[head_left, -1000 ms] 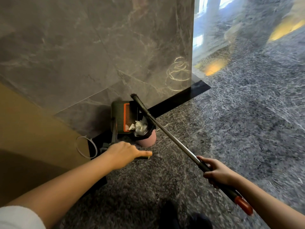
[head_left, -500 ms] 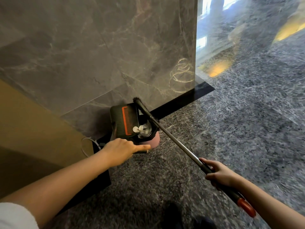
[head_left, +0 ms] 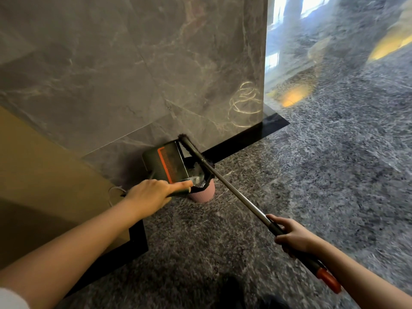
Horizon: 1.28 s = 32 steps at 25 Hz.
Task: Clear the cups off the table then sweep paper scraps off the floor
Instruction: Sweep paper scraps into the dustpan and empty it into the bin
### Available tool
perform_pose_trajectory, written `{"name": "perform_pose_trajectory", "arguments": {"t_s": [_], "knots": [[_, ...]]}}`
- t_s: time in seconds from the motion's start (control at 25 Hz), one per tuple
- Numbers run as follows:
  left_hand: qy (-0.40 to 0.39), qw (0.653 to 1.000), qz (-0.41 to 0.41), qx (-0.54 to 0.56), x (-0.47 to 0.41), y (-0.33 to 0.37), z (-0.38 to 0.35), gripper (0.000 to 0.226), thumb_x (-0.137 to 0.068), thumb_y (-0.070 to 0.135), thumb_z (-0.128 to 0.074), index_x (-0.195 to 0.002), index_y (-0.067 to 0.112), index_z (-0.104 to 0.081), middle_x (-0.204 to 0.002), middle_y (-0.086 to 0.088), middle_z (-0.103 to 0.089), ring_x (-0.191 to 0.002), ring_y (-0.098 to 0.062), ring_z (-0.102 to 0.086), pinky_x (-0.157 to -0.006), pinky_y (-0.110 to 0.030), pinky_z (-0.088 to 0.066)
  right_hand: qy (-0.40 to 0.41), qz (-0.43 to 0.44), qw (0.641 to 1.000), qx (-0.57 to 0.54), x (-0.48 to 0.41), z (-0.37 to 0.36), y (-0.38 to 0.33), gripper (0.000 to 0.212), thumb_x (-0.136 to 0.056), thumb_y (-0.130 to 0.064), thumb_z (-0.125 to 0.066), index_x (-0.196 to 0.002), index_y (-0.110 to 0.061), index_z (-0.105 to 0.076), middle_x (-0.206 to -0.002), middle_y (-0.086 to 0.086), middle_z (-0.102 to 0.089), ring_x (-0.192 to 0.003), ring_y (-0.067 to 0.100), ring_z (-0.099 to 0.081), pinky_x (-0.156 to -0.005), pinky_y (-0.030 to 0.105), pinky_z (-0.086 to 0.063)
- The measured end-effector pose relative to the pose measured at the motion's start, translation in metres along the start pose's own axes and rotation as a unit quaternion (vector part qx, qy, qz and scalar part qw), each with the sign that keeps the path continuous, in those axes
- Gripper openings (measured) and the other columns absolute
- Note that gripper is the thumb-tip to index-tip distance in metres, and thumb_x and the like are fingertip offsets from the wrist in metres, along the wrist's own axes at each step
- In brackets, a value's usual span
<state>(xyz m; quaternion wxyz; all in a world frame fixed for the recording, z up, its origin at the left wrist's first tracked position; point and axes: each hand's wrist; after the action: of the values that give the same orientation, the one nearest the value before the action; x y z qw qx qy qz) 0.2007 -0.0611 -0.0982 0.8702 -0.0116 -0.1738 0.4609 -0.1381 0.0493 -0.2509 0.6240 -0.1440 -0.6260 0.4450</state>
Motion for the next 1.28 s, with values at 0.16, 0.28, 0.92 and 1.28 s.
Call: {"name": "perform_pose_trajectory", "arguments": {"t_s": [0.16,0.28,0.92,1.28], "knots": [[0.081,0.972,0.144,0.168,0.0,-0.013,0.013,0.072,-0.092,0.021,-0.057,-0.137,0.061,-0.018,-0.085,-0.004,-0.056,-0.082,-0.028,-0.063,-0.071,-0.037,-0.049,0.008,0.008,1.0,-0.001,0.0,-0.001,-0.006,0.077,-0.082,0.01,-0.05,-0.147,-0.027,-0.027,-0.086,0.015,-0.057,-0.04,0.013,-0.05,-0.037,0.024,-0.041],[0.196,0.895,0.234,0.325,-0.003,-0.03,0.021,0.067,-0.088,0.005,-0.059,-0.14,0.043,-0.039,-0.102,-0.012,-0.065,-0.082,-0.027,-0.061,-0.07,-0.034,-0.047,0.017,0.014,1.0,-0.008,0.002,-0.002,-0.013,0.076,-0.082,0.011,-0.05,-0.146,-0.025,-0.029,-0.077,0.011,-0.055,-0.039,0.012,-0.051,-0.035,0.022,-0.04],[0.377,0.727,0.342,0.461,0.044,-0.093,0.064,0.057,-0.086,-0.002,-0.058,-0.13,0.033,-0.049,-0.089,-0.014,-0.053,-0.039,-0.019,-0.045,-0.033,-0.021,-0.042,0.055,0.032,0.998,-0.024,-0.001,-0.003,-0.051,0.079,-0.081,0.014,-0.052,-0.146,-0.026,-0.03,-0.071,0.012,-0.056,-0.038,0.016,-0.052,-0.035,0.022,-0.042],[0.372,0.752,0.212,0.501,-0.03,-0.054,0.129,0.065,-0.087,0.006,-0.063,-0.138,0.04,-0.041,-0.076,-0.01,-0.056,-0.041,-0.018,-0.049,-0.033,-0.021,-0.042,0.16,0.015,0.984,-0.075,0.031,0.029,-0.051,0.077,-0.08,0.014,-0.053,-0.146,-0.019,-0.032,-0.064,0.013,-0.055,-0.034,0.016,-0.048,-0.033,0.021,-0.038]]}}
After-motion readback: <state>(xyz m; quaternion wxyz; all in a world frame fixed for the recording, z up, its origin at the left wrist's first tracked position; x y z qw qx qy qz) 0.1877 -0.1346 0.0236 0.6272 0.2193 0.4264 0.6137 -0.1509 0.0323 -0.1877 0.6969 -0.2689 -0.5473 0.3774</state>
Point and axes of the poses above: each hand's wrist, its own x-axis away from the middle knuckle, its own z-axis out of the back of the hand, y = z × x
